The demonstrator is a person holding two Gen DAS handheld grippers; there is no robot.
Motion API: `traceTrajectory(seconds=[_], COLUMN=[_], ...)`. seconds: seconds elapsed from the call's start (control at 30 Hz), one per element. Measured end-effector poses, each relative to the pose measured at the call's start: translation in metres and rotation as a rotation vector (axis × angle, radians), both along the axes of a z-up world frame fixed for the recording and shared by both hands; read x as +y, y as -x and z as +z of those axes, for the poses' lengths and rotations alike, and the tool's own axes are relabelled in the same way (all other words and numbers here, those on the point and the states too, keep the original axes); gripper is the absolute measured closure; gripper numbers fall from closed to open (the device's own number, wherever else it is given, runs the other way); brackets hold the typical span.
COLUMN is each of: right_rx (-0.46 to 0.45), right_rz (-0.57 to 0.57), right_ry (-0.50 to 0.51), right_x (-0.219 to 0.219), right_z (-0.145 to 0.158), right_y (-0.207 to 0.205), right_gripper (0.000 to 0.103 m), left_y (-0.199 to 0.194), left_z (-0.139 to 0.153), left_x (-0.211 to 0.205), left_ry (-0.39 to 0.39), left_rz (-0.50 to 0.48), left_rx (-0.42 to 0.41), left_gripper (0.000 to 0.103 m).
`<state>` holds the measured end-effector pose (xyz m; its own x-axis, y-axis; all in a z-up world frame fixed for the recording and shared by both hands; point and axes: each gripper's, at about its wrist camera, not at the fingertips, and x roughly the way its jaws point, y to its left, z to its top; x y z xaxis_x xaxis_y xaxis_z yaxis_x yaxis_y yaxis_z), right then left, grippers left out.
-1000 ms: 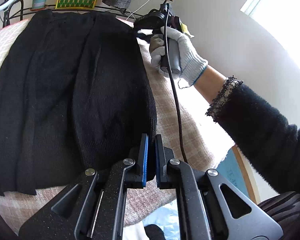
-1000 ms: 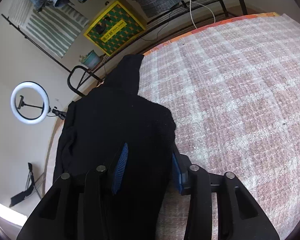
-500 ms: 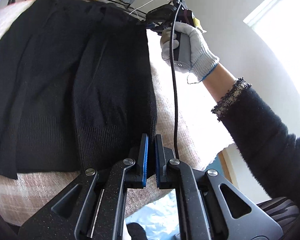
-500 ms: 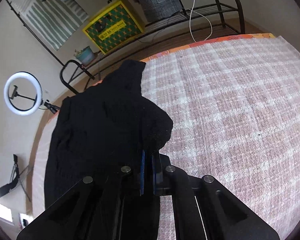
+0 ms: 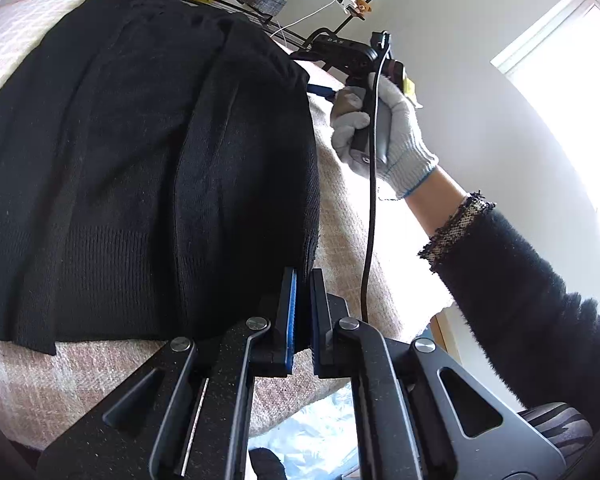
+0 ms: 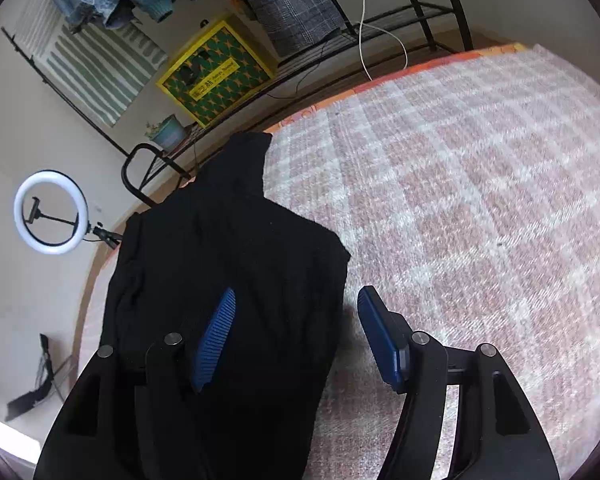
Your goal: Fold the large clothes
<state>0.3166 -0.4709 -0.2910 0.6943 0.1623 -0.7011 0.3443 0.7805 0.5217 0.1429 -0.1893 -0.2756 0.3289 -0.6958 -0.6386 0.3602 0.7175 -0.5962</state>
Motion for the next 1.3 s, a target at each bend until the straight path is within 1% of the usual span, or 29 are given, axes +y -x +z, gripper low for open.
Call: traceTrajectory(seconds=[0.03, 0.07, 0.1, 0.13, 0.17, 0.2, 0.27, 0.37, 0.43, 0.47, 0.5, 0.57, 0.67, 0.77, 0.83, 0.9, 1.03, 1.13, 1.3], right_rx=[0.003, 0.004, 0.004, 0.013, 0.03, 0.062, 0.107, 0.1, 0.095, 0.094, 0.099, 0.095, 0.102, 0.109, 0.128, 0.148, 0.167, 0.179, 0.164], right_rz=[-0.005, -0.005, 0.0, 0.018, 0.043, 0.052, 0.018, 0.002, 0.015, 0.029, 0.05, 0.108, 0.192, 0.293, 0.365, 0.416, 0.483, 0.504, 0.52], right_ry=[-0.028, -0.041, -0.043, -0.048, -0.052, -0.031, 0.057, 0.122, 0.191, 0.242, 0.321, 0.416, 0.539, 0.66, 0.736, 0.779, 0.819, 0.826, 0.76], right_x=[0.0, 0.002, 0.005, 0.01, 0.015, 0.021, 0.032, 0.049, 0.065, 0.077, 0.095, 0.127, 0.176, 0.234, 0.273, 0.301, 0.327, 0.328, 0.319], right_z=[-0.005, -0.008, -0.01, -0.011, -0.012, -0.012, -0.004, 0.019, 0.035, 0.045, 0.056, 0.069, 0.08, 0.077, 0.065, 0.05, 0.027, 0.017, 0.019], right_y=[-0.002, -0.005, -0.008, -0.014, -0.02, -0.027, -0.035, -0.045, -0.052, -0.058, -0.065, -0.078, -0.099, -0.124, -0.141, -0.153, -0.161, -0.161, -0.166], right_gripper=[0.04, 0.049, 0.067, 0.078, 0.1, 0.099, 0.099, 0.1, 0.1, 0.1, 0.1, 0.1, 0.1, 0.1, 0.1, 0.1, 0.1, 0.1, 0.1], left_y=[0.0, 0.0, 0.0, -0.001, -0.002, -0.002, -0.001, 0.002, 0.004, 0.004, 0.004, 0.004, 0.006, 0.004, 0.004, 0.004, 0.004, 0.007, 0.003], left_z=[0.0, 0.0, 0.0, 0.001, 0.001, 0.001, 0.0, -0.001, -0.003, -0.004, -0.005, -0.007, -0.011, -0.017, -0.02, -0.023, -0.027, -0.03, -0.031], left_x=[0.0, 0.0, 0.001, 0.002, 0.002, 0.003, 0.005, 0.014, 0.02, 0.024, 0.028, 0.037, 0.052, 0.068, 0.074, 0.082, 0.091, 0.094, 0.098], left_ry=[0.004, 0.008, 0.013, 0.018, 0.023, 0.029, 0.043, 0.073, 0.097, 0.111, 0.125, 0.15, 0.172, 0.185, 0.185, 0.186, 0.182, 0.185, 0.197], left_rz=[0.001, 0.002, 0.004, 0.007, 0.009, 0.013, 0.023, 0.039, 0.051, 0.061, 0.072, 0.098, 0.138, 0.178, 0.193, 0.204, 0.215, 0.219, 0.222], left_rx=[0.004, 0.006, 0.008, 0.009, 0.011, 0.013, 0.018, 0.028, 0.042, 0.052, 0.06, 0.07, 0.08, 0.097, 0.101, 0.105, 0.107, 0.114, 0.122], left_gripper=[0.1, 0.1, 0.1, 0.099, 0.1, 0.099, 0.1, 0.1, 0.1, 0.1, 0.1, 0.1, 0.1, 0.1, 0.1, 0.1, 0.1, 0.1, 0.099])
